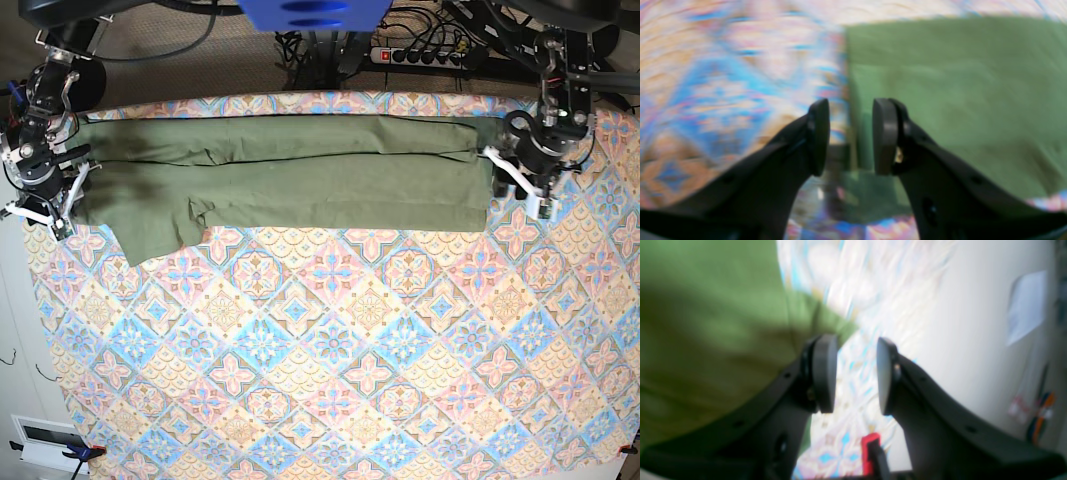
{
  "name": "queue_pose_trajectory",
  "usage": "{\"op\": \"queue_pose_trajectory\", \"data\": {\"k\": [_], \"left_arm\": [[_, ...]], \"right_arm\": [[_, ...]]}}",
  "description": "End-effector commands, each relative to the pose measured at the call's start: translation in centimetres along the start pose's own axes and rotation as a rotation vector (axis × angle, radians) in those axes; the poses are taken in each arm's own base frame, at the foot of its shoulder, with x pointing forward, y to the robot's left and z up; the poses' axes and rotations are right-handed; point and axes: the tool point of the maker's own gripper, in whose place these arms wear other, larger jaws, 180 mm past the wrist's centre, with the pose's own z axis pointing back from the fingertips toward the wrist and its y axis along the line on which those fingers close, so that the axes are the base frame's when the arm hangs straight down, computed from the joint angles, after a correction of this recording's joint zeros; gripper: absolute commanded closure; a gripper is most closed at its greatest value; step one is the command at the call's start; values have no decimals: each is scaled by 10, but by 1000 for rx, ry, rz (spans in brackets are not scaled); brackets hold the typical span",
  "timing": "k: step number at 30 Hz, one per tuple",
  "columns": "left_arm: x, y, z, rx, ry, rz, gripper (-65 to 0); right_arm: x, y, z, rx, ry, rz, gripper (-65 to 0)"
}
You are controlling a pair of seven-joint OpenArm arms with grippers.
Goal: Layout the t-shirt on the table in an organized manner, then fold the t-shirt properly
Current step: 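Release the hem and regrasp the shirt ends with both grippers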
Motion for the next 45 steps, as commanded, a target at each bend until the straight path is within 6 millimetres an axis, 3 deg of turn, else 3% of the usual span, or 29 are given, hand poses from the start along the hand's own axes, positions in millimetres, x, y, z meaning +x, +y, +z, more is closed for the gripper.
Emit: {"op": "queue_pose_trajectory", "data": {"k": [1, 6, 9, 16, 19, 23, 26, 32, 37, 45], "left_arm": [[16, 6, 5, 16, -60, 4, -221], [18, 22, 9, 54, -58, 4, -221], [4, 26, 4, 41, 23, 34, -221], [10, 31, -4, 5, 57, 94, -221], [8, 28, -5, -6, 60, 101, -221], [6, 23, -6, -17, 60, 115, -221], [6, 20, -6, -22, 58, 120, -221], [5, 20, -6, -23, 60, 121, -221], [5, 20, -6, -23, 60, 121, -221], [6, 20, -7, -23, 58, 121, -221]], "right_arm": [[17, -10, 7, -35, -53, 6, -193], [24, -1, 24, -45, -82, 42, -193], [24, 21, 23, 10, -79, 79, -192], [40, 59, 16, 109, -111, 136, -192], [45, 63, 14, 120, -136, 136, -192], [87, 44, 5, 78, -221, 125, -196], [98, 40, -14, 92, -224, 98, -196], [87, 34, -55, 143, -152, -1, -196], [81, 34, -78, 180, -128, -71, -197], [33, 68, -104, 289, -37, -172, -197]]}}
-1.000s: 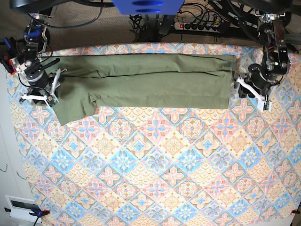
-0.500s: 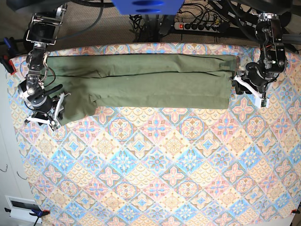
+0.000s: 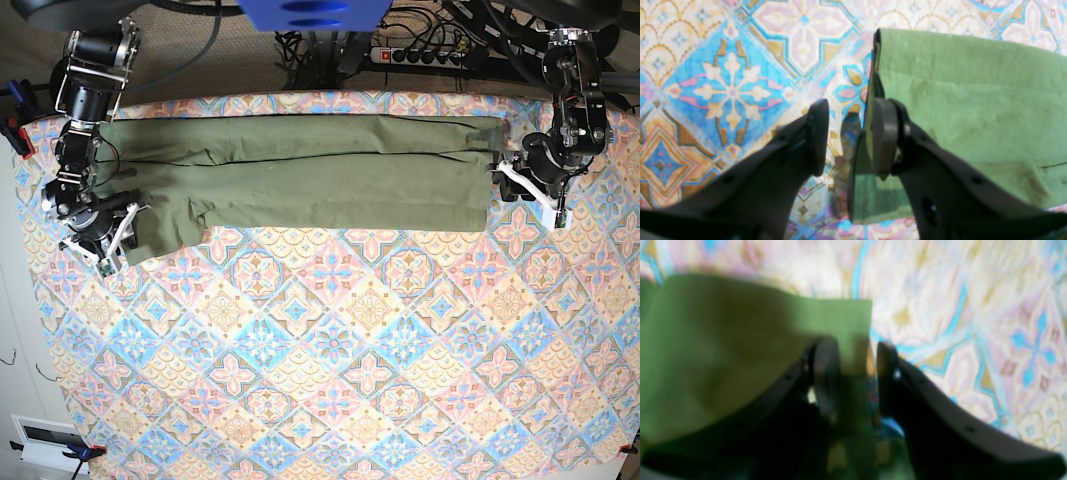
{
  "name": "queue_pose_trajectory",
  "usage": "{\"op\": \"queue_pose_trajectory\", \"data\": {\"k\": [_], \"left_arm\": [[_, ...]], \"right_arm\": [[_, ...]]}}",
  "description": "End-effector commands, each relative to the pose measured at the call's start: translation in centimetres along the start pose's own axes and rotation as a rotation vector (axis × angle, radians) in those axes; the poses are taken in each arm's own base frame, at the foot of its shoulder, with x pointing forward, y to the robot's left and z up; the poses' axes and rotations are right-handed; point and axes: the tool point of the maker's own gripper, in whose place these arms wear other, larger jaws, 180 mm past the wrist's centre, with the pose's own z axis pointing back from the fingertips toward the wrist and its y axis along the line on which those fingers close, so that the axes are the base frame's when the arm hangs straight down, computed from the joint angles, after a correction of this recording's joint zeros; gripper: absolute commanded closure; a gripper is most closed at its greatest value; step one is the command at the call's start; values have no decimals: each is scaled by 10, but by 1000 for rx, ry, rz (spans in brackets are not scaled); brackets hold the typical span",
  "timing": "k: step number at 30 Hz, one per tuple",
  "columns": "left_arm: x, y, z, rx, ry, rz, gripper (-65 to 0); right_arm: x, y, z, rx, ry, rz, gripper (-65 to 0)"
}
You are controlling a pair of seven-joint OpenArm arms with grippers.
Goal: Layout the t-shirt on the table in an organized manner, then fold the t-shirt properly
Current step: 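Release the hem and regrasp the shirt ends with both grippers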
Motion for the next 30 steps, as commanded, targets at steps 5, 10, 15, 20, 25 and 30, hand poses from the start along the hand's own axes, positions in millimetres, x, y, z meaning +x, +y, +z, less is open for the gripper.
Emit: {"op": "queue_pose_trajectory", "data": {"k": [5, 10, 15, 20, 25, 30], "left_arm": [[13, 1, 5, 2, -40, -17, -221], [14, 1, 5, 1, -43, -17, -221], [14, 1, 5, 1, -43, -17, -221], [14, 1, 5, 1, -43, -17, -219], [13, 2, 5, 3, -41, -16, -218], [14, 2, 5, 3, -42, -16, -217]], "right_arm": [[-11, -1, -4, 11, 13, -18, -252], [-15, 1, -6, 19, 20, -25, -345], [-15, 4, -7, 25, 27, -15, -345], [-13, 14, -10, 48, 36, 18, -345], [-2, 25, -10, 111, -28, -119, -344], [5, 23, -9, 157, -55, -235, -276]]}}
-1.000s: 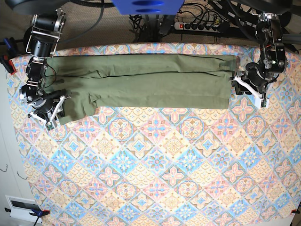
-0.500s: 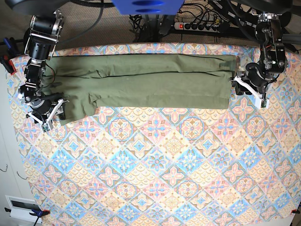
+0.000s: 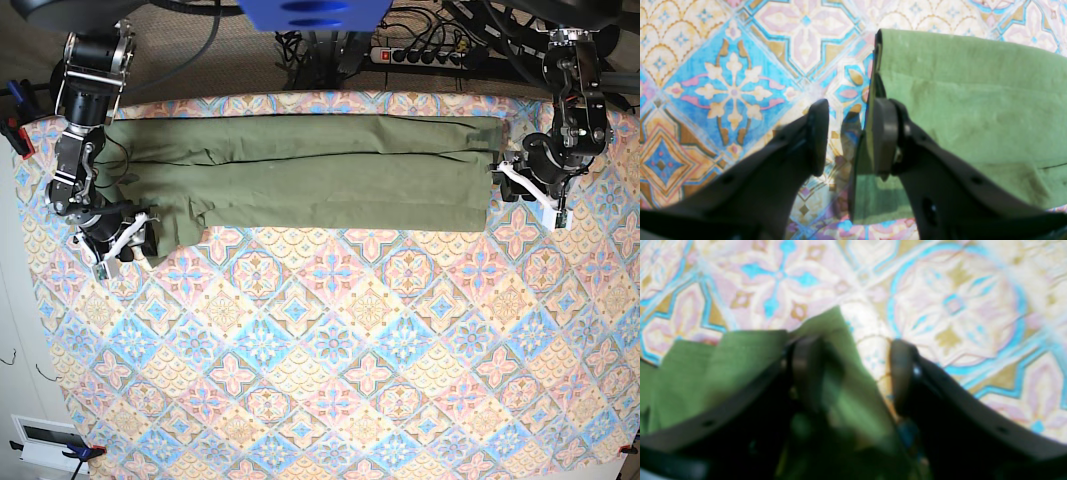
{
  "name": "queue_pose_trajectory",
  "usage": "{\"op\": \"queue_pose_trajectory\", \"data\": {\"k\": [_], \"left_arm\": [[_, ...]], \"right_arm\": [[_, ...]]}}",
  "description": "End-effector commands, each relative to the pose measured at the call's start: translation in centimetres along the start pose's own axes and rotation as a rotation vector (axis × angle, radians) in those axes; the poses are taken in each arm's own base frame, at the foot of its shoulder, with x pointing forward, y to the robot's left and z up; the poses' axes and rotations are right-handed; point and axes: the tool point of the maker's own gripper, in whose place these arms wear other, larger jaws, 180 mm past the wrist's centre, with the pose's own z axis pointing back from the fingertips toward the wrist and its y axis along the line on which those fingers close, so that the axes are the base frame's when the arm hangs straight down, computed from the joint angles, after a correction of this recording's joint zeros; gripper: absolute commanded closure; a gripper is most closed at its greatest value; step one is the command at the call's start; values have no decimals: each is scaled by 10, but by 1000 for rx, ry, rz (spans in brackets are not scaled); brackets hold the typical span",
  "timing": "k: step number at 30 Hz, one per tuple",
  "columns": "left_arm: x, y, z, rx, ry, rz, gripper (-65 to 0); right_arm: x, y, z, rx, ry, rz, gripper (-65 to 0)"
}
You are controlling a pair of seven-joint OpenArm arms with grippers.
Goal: Layout the t-shirt on the table in an organized manner, then fold the t-shirt properly
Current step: 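Release the hem and regrasp the shirt ends with both grippers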
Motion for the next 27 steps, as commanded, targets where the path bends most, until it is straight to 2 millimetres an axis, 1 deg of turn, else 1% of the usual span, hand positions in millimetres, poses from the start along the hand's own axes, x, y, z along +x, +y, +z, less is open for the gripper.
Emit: {"op": "queue_pose_trajectory", "data": {"k": [1, 4, 9, 10, 11, 12, 14, 16, 18, 21, 24, 27], "left_arm": [[13, 2, 5, 2, -42, -17, -217], [14, 1, 5, 2, -42, -17, -217], [14, 2, 5, 2, -43, -17, -216], [14, 1, 5, 2, -45, -17, -215], [15, 1, 5, 1, -46, -16, -215], [15, 1, 5, 1, -46, -16, -215], [15, 1, 5, 1, -48, -16, -215], [15, 1, 5, 1, -47, -15, -215], [16, 1, 5, 1, -50, -15, -214], [16, 1, 5, 1, -50, -15, -214], [15, 2, 4, 1, -49, -14, -214], [16, 1, 4, 0, -50, -13, -214]], "right_arm": [[-3, -7, 3, -9, 60, 34, -257], [-1, -10, 2, -12, 59, 30, -202], [1, -12, 4, -17, 53, 34, -49], [1, -13, 5, -20, 52, 33, -20], [4, -19, 10, -32, 49, 45, 0], [7, -21, 12, -37, 47, 58, 0], [22, -21, 18, -48, 17, 91, -4], [18, -23, 26, -62, 39, 119, -4], [22, -32, 43, -104, 29, 137, -4], [26, -38, 64, -156, 36, 168, -4], [29, -36, 84, -194, 43, 221, -4], [27, -30, 100, -219, 70, 276, -4]]}}
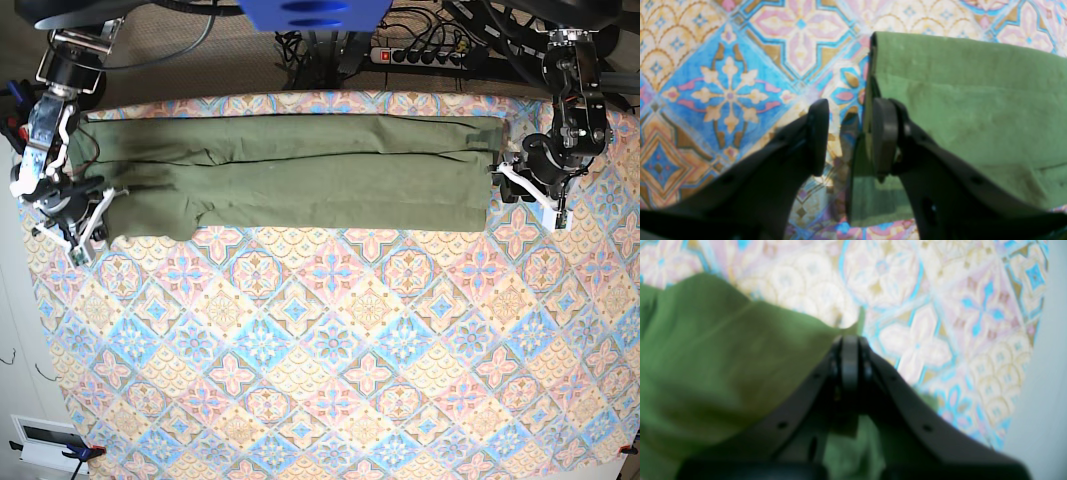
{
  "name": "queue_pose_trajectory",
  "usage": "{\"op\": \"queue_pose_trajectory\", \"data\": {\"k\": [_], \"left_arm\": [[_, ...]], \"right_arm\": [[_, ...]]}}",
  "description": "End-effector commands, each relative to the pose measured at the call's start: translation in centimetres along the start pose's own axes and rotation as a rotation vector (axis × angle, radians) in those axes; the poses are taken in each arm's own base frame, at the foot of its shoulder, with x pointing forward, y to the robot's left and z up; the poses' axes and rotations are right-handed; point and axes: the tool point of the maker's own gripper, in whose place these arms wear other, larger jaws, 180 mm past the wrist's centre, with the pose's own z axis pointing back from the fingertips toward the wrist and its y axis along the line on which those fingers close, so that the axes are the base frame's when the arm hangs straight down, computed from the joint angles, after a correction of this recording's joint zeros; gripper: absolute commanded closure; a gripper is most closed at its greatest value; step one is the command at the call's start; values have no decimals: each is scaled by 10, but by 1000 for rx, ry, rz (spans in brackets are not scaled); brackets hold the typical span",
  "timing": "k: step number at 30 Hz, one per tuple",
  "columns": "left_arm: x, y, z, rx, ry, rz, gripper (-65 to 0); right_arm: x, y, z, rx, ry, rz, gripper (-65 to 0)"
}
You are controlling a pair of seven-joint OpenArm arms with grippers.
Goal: Layout the t-shirt on the table in an organized manner, then fold the t-shirt properly
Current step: 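Release the hem and regrasp the shirt ends with both grippers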
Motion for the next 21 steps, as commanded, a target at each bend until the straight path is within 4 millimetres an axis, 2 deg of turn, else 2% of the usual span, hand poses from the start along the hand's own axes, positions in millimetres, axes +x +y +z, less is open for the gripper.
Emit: {"op": "queue_pose_trajectory", "data": {"k": [1, 7, 13, 15, 19, 21], "left_arm": [[14, 2, 4, 3, -42, -16, -214], [14, 2, 4, 3, -42, -16, -214], [14, 2, 4, 3, -42, -16, -215], [14, 2, 5, 3, -43, -16, -218], [14, 1, 5, 2, -44, -17, -219], [15, 2, 5, 4, -44, -20, -220]], "right_arm": [[11, -12, 14, -40, -30, 30, -4], [-6, 2, 42, -65, 28, 117, -4], [-39, 14, 43, -43, 118, 144, -15], [-44, 13, 42, -60, 153, 179, -63], [-53, -3, 46, -140, 223, 249, -213], [-53, -4, 47, -144, 226, 253, -256]]}}
